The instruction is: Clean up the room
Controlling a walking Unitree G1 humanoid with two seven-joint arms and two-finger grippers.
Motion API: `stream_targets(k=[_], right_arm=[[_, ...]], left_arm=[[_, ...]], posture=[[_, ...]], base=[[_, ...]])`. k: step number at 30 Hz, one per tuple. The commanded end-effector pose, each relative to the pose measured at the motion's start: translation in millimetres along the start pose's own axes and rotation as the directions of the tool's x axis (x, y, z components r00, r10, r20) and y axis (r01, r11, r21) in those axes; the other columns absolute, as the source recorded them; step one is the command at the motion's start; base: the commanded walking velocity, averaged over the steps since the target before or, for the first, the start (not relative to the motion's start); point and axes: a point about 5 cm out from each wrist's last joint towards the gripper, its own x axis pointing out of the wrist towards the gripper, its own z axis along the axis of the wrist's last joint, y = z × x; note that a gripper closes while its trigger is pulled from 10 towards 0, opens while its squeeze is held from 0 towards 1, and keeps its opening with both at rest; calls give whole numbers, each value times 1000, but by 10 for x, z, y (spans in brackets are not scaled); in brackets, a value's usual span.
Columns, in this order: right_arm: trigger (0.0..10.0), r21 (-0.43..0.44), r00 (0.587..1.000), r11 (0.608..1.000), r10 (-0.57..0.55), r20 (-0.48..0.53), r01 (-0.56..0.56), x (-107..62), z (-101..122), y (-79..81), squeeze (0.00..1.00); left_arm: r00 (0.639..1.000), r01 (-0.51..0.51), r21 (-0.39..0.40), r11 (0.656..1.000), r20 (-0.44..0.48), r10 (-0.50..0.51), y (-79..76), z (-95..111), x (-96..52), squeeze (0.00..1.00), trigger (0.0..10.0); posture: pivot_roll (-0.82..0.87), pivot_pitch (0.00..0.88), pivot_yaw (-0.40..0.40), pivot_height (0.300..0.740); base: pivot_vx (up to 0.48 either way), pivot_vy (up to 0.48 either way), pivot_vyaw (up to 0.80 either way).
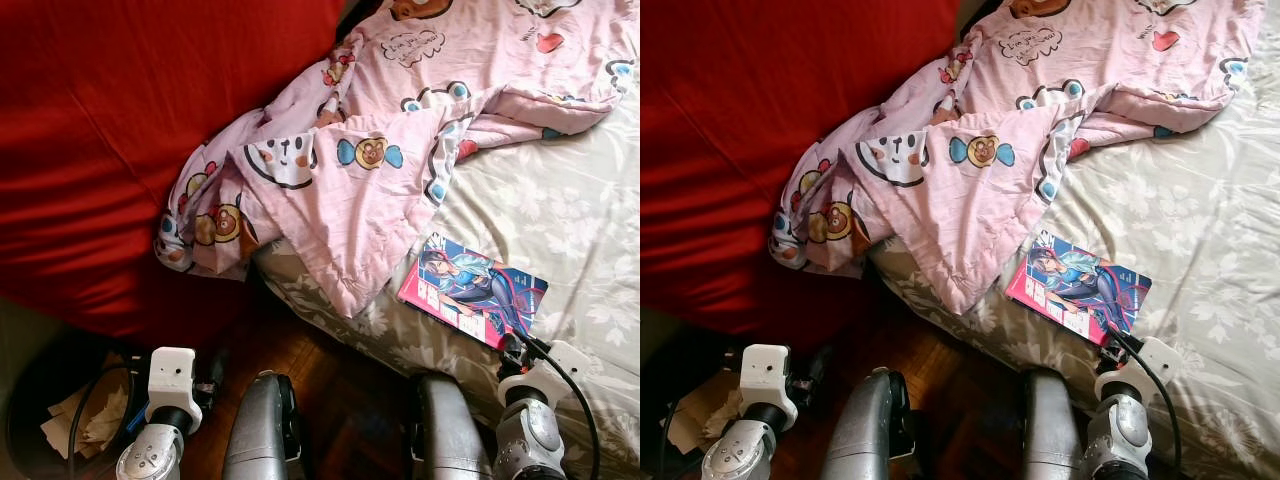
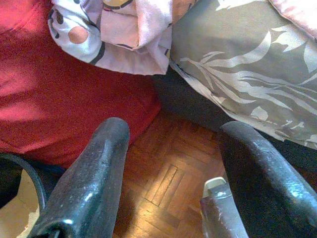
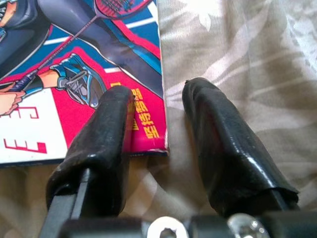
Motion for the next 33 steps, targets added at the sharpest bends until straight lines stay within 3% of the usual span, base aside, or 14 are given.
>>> stream_targets(k=[1,5,7,9,14,24,33], right_arm=[[10000,42,993,999,-15,-114,19,-110,-241,-68,0],[10000,189,986,982,25,-168,8,-133,-329,-41,0],[10000,210,985,978,26,-173,11,-137,-339,-42,0],[10000,379,976,924,29,-216,56,-175,-423,-79,0],[10000,520,968,850,59,-243,79,-232,-513,-100,0],[10000,601,937,799,205,-283,7,-276,-622,100,0],[10000,606,920,795,217,-325,27,-301,-684,177,0]], left_arm=[[1000,7,34,999,-26,-6,39,-57,-55,0,10000],[1000,12,42,999,-24,-11,35,-55,-66,0,10000],[1000,12,43,999,-24,-11,35,-54,-67,0,10000],[1000,18,56,998,-23,-17,40,-47,-72,0,10000],[1000,23,68,997,-22,-22,38,-47,-75,0,10000],[999,31,99,995,-18,-29,45,-32,-81,0,10000],[999,48,131,990,-12,-47,29,-22,-80,0,10000]], posture=[[45,312,155,605],[48,311,157,605],[51,311,159,605],[56,312,163,605],[62,311,168,605],[79,310,172,605],[82,308,171,605]], base=[[0,0,0],[0,0,0],[0,0,0],[0,0,0],[0,0,0],[0,0,0],[0,0,0]])
